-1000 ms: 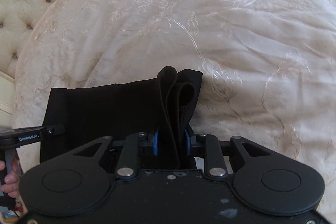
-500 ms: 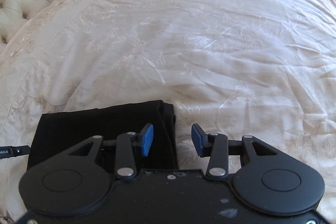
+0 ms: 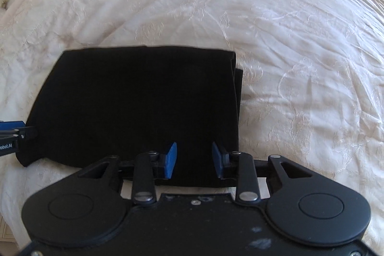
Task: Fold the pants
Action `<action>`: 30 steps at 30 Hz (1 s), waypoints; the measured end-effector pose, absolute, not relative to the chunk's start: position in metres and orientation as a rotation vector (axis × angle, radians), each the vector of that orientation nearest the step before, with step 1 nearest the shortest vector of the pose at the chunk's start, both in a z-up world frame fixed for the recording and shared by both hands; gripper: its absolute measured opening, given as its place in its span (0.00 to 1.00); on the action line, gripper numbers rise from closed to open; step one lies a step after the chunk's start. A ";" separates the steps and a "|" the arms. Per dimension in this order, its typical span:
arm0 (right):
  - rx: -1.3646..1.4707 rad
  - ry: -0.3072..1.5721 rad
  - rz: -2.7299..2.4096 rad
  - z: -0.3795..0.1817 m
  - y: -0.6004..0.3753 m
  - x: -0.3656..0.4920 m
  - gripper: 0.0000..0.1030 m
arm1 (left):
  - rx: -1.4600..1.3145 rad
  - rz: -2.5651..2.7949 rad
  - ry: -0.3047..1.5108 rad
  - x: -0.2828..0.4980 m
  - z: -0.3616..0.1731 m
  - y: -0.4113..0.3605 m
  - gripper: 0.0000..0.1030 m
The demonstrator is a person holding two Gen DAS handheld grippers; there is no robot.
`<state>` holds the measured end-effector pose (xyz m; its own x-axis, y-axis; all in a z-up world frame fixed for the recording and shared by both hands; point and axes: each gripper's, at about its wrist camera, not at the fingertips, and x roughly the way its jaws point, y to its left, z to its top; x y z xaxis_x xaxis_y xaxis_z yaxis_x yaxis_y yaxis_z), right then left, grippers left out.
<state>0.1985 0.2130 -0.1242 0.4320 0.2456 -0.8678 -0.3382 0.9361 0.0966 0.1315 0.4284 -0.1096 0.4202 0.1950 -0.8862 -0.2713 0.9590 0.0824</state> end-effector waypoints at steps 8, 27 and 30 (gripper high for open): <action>-0.145 0.956 0.271 -0.053 0.199 0.148 0.41 | -0.152 0.319 1.056 0.091 -0.054 0.383 0.33; 0.053 0.886 0.382 0.003 0.137 0.041 0.41 | -0.082 0.377 1.034 0.017 0.007 0.293 0.53; 0.061 0.876 0.386 0.007 0.134 0.032 0.41 | -0.079 0.360 1.031 0.011 0.012 0.285 0.54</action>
